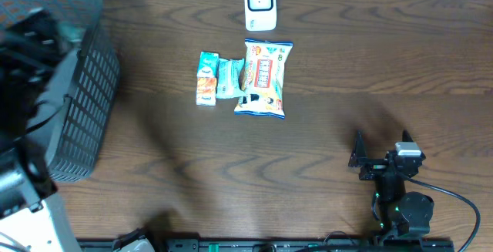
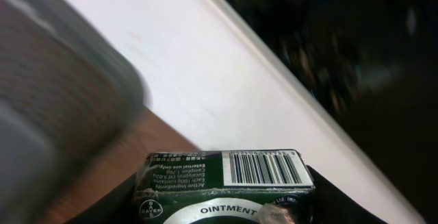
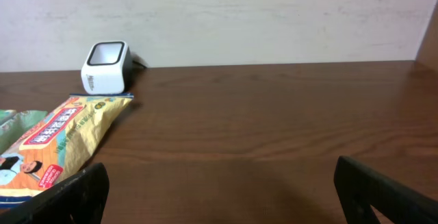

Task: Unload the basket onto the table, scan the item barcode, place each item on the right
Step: 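Carry the Zam-Buk tin with the left gripper toward the scanner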

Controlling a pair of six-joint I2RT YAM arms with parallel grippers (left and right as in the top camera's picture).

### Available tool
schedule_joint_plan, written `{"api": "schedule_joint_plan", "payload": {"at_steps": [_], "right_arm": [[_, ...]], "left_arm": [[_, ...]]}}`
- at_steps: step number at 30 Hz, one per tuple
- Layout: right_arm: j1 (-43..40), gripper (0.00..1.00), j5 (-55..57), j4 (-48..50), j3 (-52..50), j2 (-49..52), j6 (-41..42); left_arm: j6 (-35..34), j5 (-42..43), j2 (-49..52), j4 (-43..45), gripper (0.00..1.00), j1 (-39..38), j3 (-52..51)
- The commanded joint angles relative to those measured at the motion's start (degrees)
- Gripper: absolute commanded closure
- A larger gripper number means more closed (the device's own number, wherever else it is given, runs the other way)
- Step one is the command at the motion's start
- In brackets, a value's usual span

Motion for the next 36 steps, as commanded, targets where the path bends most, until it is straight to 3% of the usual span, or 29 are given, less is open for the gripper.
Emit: {"api": "schedule_joint_plan", "payload": {"at_steps": [1,6,13,22,31,36], "right_arm": [[-0.13,0.01,0.04,-0.09,-0.2,-0.31,0.37],[-0.13,0.01,0.04,-0.07,-0.2,-0.31,0.37],[-0.13,0.01,0.04,-0.09,-0.2,-0.31,0.37],[-0.13,0.01,0.04,-0.09,-0.2,-0.31,0.37],[-0.13,0.01,0.04,-0.09,-0.2,-0.31,0.37],[-0.13,0.01,0.04,-0.07,-0.2,-0.31,0.37]], "left_arm": [[12.41,-5.11,3.74,-0.63,0.46,-12.02,0.74],[22.99,-19.21,10.91,-3.72,0.43,-26.95,0.74],[33.24,-36.81,24.35,-6.62,0.41,-37.97,0.74],[34.12,-48.39,39.89,-7.61,0.4,-39.39,0.74],[34.45,-48.94,46.8,-7.67,0.34,-39.41,0.72],[33.99,-48.89,47.21,-7.67,0.11,-39.41,0.72]]}}
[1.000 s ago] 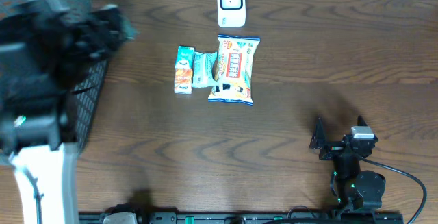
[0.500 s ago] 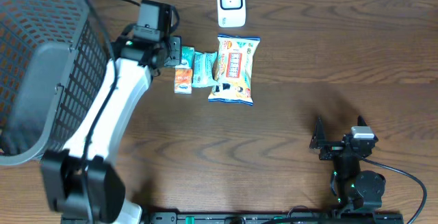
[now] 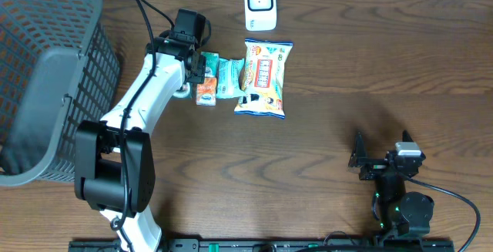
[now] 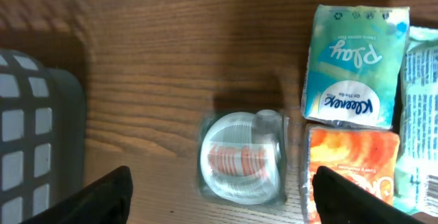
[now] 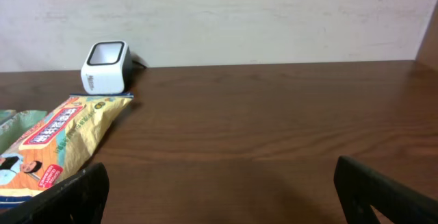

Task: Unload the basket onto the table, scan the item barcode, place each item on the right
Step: 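Carry the Zam-Buk tin with the left gripper toward the scanner, then set the Zam-Buk tin down left of the orange box, release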

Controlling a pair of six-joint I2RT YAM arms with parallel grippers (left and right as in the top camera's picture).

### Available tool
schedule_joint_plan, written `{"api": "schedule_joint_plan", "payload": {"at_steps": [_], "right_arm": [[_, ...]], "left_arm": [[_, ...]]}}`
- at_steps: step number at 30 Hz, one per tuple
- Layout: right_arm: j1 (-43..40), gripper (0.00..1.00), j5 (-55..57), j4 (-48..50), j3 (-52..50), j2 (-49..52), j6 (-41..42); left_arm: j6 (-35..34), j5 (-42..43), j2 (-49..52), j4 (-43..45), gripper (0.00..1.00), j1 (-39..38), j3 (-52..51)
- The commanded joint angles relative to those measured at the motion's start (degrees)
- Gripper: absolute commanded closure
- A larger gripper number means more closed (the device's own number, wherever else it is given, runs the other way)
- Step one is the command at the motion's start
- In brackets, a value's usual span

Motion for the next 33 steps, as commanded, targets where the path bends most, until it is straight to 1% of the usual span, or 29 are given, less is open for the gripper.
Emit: {"api": "schedule_joint_plan", "payload": {"at_steps": [1,4,9,10,12,14,15,21,23,26,30,33], "right_arm": [[-0.13,0.01,0.04,-0.11,-0.2,-0.31,0.37],[-0.13,0.01,0.04,-0.11,-0.2,-0.31,0.37],[-0.13,0.01,0.04,-0.09,-0.2,-0.31,0.37],[-0.13,0.01,0.04,-0.11,-0.2,-0.31,0.37],[-0.13,0.01,0.04,-0.09,-0.2,-0.31,0.37],[-0.13,0.01,0.04,-0.09,-0.2,-0.31,0.37],[-0.13,0.01,0.04,-0.11,-0.2,-0.31,0.37],[-0.13,0.01,0.04,-0.09,-0.2,-0.31,0.37],[-0.13,0.01,0.04,-0.11,-0.2,-0.31,0.37],[-0.13,0.01,0.04,-0.09,-0.2,-0.31,0.37],[-0.13,0.01,0.04,-0.09,-0.2,-0.31,0.37],[-0.13,0.01,0.04,-0.09,-0.2,-0.31,0.37]], "left_arm": [[0.11,-1.31,0.42,0.0,0.09,-0.04,0.72],[0.13,-1.33,-0.48,0.0,0.08,-0.04,0.74],[-0.52,-1.36,-6.43,0.87,0.08,-0.04,0.74],[-2.23,-1.33,-9.55,1.09,0.08,-0.02,0.74],[-3.54,-1.36,-12.81,1.09,0.08,-0.02,0.74],[-3.54,-1.36,-16.55,1.03,0.08,-0.02,0.74],[-3.54,-1.36,-18.47,0.83,0.02,-0.02,0.74],[-4.0,-1.36,-28.89,-2.45,0.02,-0.02,0.74],[-9.53,-1.38,-32.35,-4.83,0.02,0.57,0.74],[-14.75,-1.38,-35.69,-7.96,0.02,2.01,0.74],[-14.8,-1.38,-37.62,-10.45,0.02,3.52,0.74],[-17.9,-1.38,-38.27,-11.28,0.02,4.39,0.74]]}}
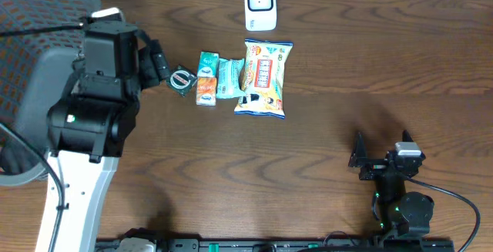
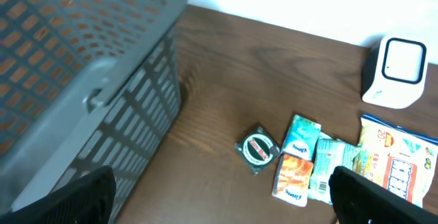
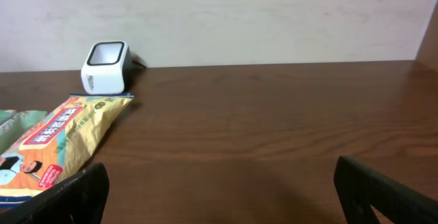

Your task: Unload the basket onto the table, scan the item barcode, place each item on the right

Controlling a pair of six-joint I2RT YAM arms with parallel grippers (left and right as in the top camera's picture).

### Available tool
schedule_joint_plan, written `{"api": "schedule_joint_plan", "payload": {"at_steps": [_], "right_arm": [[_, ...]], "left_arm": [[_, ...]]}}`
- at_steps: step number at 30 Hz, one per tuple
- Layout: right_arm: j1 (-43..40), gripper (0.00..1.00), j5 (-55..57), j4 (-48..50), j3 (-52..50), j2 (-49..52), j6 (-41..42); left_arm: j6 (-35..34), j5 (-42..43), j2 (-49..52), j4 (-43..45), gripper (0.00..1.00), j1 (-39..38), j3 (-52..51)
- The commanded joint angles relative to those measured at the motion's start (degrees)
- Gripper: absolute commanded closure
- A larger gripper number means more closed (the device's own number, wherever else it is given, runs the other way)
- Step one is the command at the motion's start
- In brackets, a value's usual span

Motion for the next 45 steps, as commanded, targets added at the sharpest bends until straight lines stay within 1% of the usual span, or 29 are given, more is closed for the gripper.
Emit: {"api": "schedule_joint_plan", "payload": {"at_steps": [1,3,7,14,45], "right_arm": [[-0.13,0.01,0.04,-0.11,-0.2,-0.31,0.39],[-0.13,0.01,0.04,-0.11,-0.2,-0.31,0.39],[-0.13,0.01,0.04,-0.11,-0.2,-0.31,0.39],[-0.13,0.01,0.04,-0.09,-0.2,-0.31,0.39],[-0.13,0.01,0.04,-0.11,-0.2,-0.31,0.39]], "left_arm": [[-7.13,-0.39,-0.96,-0.57,0.02,1.73,0.74],[-8.76,-0.39,-1.42,-0.28,0.02,2.8,0.74],[-8.87,-0.39,-1.9,-0.44,0.03,5.16,0.74],[-8.94,-0.57,-2.03,-3.69,0.02,7.8,0.74],[-8.87,-0.57,-1.99,-4.7,0.02,7.98,0.74]]}}
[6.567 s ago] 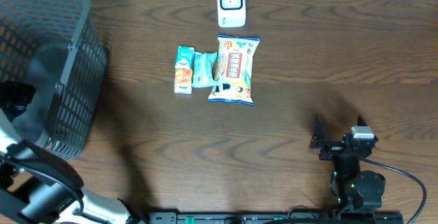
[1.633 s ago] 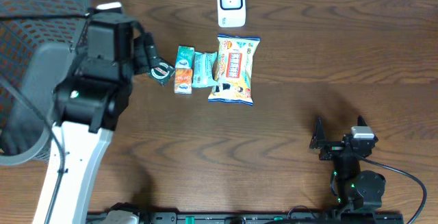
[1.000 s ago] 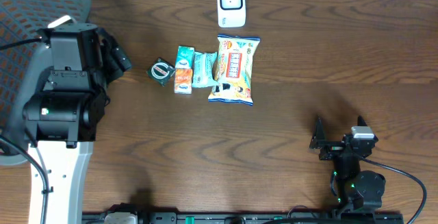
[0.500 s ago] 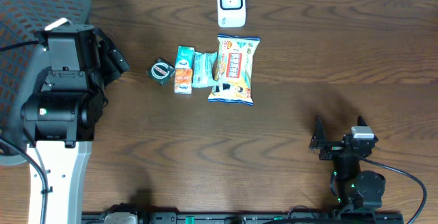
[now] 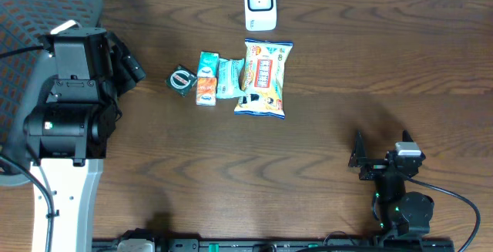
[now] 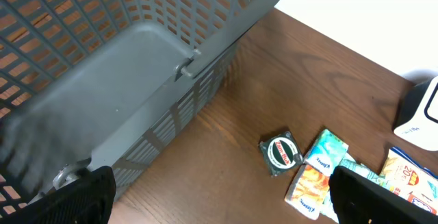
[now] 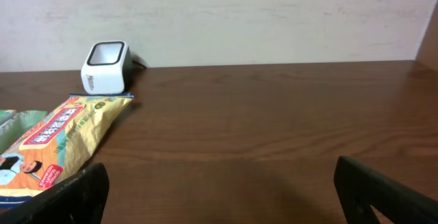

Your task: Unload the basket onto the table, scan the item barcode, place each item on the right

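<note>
The dark green ointment box (image 5: 182,79) lies flat, its round label up, at the left end of a row of items; it also shows in the left wrist view (image 6: 280,153). The white barcode scanner (image 5: 260,4) stands at the far edge of the table (image 7: 106,66). My left gripper (image 5: 127,61) hangs open and empty (image 6: 219,207) by the basket's right rim, left of the box. My right gripper (image 5: 381,150) rests open near the front right (image 7: 222,196), nothing between its fingers.
A grey mesh basket (image 5: 88,98) fills the left side (image 6: 137,59). Right of the box lie an orange-and-teal tissue pack (image 5: 206,78), a teal pack (image 5: 229,78) and a yellow snack bag (image 5: 263,78). The brown table (image 5: 323,129) stretches between the row and my right arm.
My left gripper has moved further left and now hangs at the basket's rim, still open. The ointment box, the other items and my right arm have not moved.
First my left gripper was shut on the ointment box over at the basket, its barcode facing the wrist camera. Then the box lay on the table beside the tissue pack with the gripper open above it. After that the gripper stood higher and further left, now beside the basket.
</note>
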Controlling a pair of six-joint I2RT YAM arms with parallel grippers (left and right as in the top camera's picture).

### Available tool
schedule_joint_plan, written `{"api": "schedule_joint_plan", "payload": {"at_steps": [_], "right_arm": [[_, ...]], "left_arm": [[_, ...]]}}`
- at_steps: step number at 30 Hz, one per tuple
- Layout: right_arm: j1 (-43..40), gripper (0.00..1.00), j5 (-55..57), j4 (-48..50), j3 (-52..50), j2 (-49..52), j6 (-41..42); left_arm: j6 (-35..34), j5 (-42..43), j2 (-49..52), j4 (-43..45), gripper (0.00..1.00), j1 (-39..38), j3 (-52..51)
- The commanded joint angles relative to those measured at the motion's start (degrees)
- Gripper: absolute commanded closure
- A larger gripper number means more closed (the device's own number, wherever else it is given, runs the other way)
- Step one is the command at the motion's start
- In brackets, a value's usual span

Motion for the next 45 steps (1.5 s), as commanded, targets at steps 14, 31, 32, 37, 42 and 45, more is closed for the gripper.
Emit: {"api": "schedule_joint_plan", "payload": {"at_steps": [14,31,32,37,42,45], "right_arm": [[-0.13,0.01,0.04,-0.11,-0.2,-0.31,0.37],[-0.13,0.01,0.04,-0.11,-0.2,-0.31,0.37],[-0.13,0.01,0.04,-0.11,-0.2,-0.31,0.37],[-0.13,0.01,0.04,-0.11,-0.2,-0.31,0.37],[-0.13,0.01,0.0,0.04,-0.2,-0.31,0.57],[-0.09,0.01,-14.67,1.18,-0.2,-0.31,16.15]], "left_arm": [[-0.28,-0.59,-0.61,-0.15,0.02,0.24,0.74],[-0.28,-0.59,-0.61,-0.15,0.02,0.24,0.74],[-0.28,-0.59,-0.61,-0.15,0.03,0.24,0.74],[-0.28,-0.59,-0.61,-0.15,0.02,0.24,0.74],[-0.28,-0.59,-0.61,-0.15,0.02,0.24,0.74],[-0.28,-0.59,-0.61,-0.15,0.02,0.24,0.74]]}}
